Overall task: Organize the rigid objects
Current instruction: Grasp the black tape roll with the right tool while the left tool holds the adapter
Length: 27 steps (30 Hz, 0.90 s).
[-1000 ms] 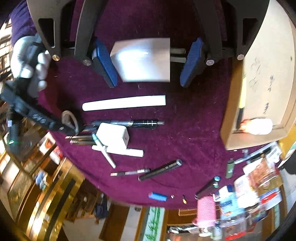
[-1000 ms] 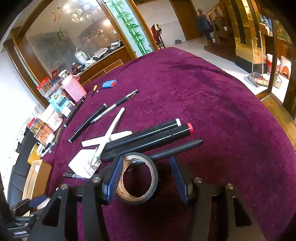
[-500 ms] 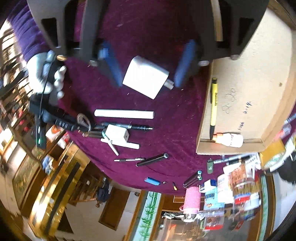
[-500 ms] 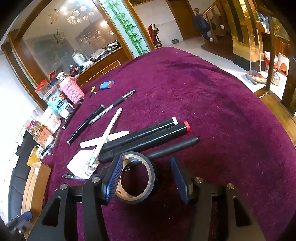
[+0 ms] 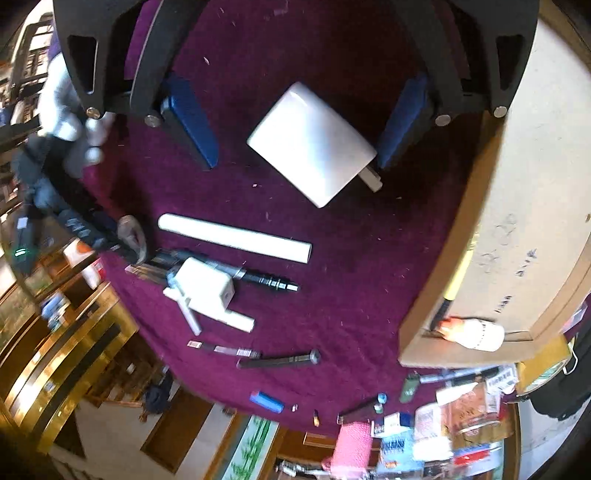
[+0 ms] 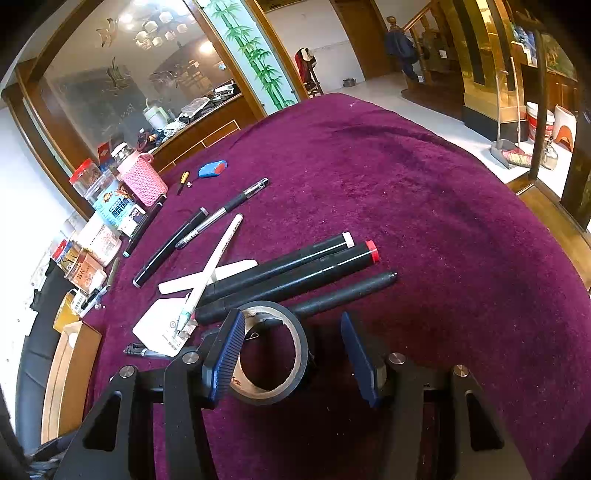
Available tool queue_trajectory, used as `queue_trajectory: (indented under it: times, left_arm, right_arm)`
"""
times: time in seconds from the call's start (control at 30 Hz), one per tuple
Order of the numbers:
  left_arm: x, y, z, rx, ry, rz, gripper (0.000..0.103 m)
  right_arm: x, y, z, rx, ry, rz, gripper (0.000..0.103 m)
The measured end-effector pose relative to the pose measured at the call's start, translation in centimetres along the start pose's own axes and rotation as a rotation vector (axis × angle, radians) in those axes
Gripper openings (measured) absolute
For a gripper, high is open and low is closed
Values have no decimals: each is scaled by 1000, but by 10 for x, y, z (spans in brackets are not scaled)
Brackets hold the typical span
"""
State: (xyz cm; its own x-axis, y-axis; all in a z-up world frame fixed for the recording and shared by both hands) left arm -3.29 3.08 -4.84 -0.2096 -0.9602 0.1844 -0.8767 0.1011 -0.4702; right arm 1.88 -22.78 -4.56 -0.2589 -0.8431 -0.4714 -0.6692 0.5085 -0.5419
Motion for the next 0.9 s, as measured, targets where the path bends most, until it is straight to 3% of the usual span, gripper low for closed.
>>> queue_trajectory:
  times: [0.03,0.23,0.4,0.53,0.67,0.8,0.87,0.9]
  left_arm:
    - [1,0,5,-6,-26,29,67]
    - [3,-1,9,-1,-50,78,67]
    - [20,0,17,67,-203,222,68]
    - [23,10,8,76,-98,224,68]
    - [16,23,-15,95,46,135,68]
    - [12,25,-42,144,96,115,68]
    - [11,26,-51,163,110,107,68]
    - [9,26,-55,171,120,100,68]
  right_arm:
    - [0,0,0,-1,-3,3,58]
    - [0,1,0,-3,-8,3,59]
    - [1,0,-1,-4,-12,3,59]
    - [1,0,-1,-8,-23,9,59]
    - [1,0,-1,-9,-16,2,59]
    - [-8,11,-5,-23,69,-92,58]
    - [-15,19,-4,-51,119,-161,39]
    - [-18,21,-3,-56,138,-189,36]
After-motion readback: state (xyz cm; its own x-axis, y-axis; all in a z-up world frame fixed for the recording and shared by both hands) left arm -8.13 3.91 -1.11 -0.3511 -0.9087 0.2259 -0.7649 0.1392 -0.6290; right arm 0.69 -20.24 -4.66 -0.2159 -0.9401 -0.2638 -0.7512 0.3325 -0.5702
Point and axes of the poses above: each gripper's, at about its wrist camera, not at the fingertips, and z roughly the way its jaws point, x to its right, y to its underside, the point moved 8 cm from there along z, roughly the way its jaws point, and after that the axes turned 8 degrees about z, right-handed, at the moved point
